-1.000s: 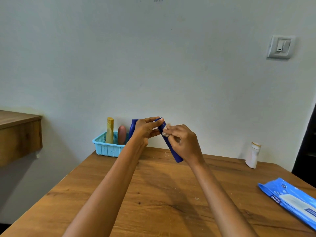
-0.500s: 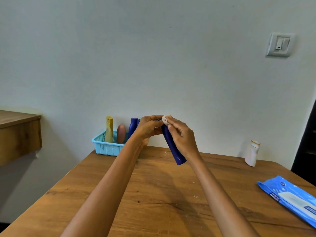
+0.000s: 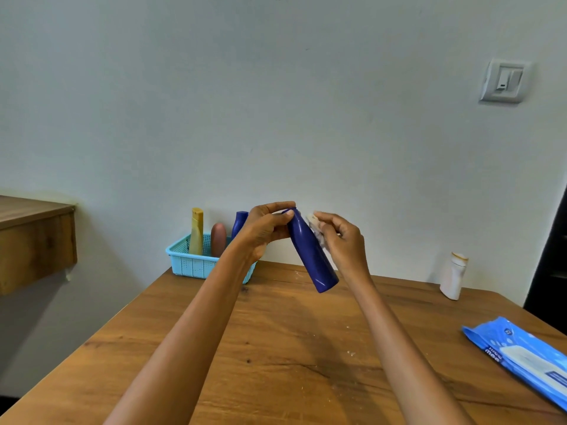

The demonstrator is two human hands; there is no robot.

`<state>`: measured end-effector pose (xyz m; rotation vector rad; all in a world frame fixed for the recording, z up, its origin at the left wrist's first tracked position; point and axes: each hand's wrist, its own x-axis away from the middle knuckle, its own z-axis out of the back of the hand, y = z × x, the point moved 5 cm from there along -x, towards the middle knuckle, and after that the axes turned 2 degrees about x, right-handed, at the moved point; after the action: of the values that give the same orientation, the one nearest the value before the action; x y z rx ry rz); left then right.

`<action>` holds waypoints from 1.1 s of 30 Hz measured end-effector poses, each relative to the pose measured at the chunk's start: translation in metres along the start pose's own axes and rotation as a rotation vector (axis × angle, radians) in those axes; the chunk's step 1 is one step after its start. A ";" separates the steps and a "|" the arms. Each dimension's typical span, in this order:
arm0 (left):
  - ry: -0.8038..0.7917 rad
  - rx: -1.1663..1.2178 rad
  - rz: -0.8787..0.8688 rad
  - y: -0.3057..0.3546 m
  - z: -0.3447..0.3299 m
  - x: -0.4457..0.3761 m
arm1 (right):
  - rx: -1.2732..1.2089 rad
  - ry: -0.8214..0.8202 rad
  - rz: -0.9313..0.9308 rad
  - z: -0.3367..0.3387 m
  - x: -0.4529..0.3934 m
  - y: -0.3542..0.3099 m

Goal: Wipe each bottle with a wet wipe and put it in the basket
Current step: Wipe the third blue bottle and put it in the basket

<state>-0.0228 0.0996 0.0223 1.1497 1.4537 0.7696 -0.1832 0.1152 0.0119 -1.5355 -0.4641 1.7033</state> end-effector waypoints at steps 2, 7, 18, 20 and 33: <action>-0.030 -0.040 0.009 -0.002 -0.005 0.001 | -0.024 -0.080 0.018 -0.010 0.002 -0.006; 0.107 -0.023 -0.020 0.002 0.006 -0.001 | 0.170 -0.116 0.246 -0.023 0.011 -0.013; 0.363 0.073 0.035 0.001 0.037 0.001 | 0.191 -0.043 0.382 -0.008 0.021 0.004; 0.331 0.053 0.054 0.000 0.035 0.001 | 0.116 0.016 0.310 -0.003 0.017 0.003; 0.465 0.166 0.054 -0.002 0.049 -0.001 | 0.370 -0.140 0.564 -0.033 0.032 -0.006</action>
<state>0.0245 0.0922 0.0099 1.1869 1.9061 1.0155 -0.1485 0.1351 -0.0114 -1.3480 0.2409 2.1815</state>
